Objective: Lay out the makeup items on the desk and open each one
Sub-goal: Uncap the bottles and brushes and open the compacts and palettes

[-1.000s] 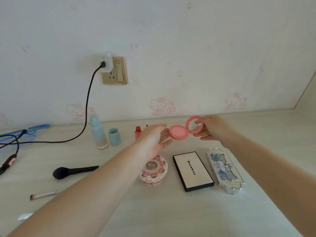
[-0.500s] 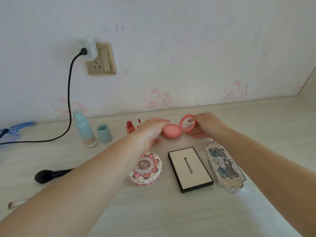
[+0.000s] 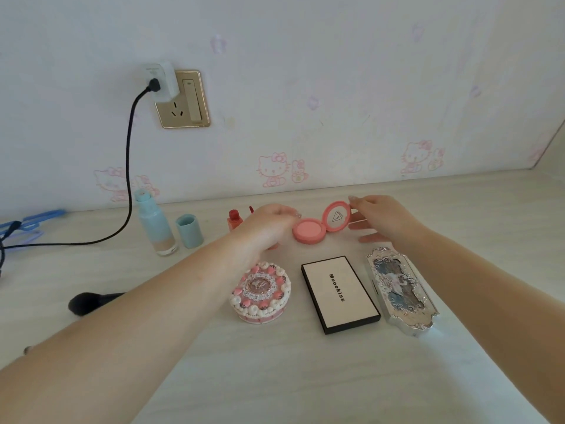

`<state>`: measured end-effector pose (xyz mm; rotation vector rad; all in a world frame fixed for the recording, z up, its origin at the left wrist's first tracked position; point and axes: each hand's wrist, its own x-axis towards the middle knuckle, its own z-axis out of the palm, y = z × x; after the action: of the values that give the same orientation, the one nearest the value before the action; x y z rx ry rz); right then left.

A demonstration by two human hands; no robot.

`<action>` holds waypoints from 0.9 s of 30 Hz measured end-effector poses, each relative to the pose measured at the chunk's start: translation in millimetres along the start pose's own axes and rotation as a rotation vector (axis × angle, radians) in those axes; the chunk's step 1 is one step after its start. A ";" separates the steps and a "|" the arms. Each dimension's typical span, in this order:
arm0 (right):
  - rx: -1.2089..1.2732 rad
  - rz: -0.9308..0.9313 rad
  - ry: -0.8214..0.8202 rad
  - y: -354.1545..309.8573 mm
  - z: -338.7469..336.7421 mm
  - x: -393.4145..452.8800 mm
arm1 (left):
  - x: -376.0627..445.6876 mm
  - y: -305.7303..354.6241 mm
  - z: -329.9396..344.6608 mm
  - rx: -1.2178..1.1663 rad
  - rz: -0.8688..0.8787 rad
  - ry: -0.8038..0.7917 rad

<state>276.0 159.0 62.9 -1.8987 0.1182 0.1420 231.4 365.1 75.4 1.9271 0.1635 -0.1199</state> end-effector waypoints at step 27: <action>-0.785 -0.551 -0.475 -14.1 103.1 -112.8 | -93.5 -73.7 -48.3 0.652 0.261 0.017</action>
<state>162.6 262.4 60.5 -2.5267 -0.8934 0.2852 126.9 430.7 39.8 2.5793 -0.1368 0.0245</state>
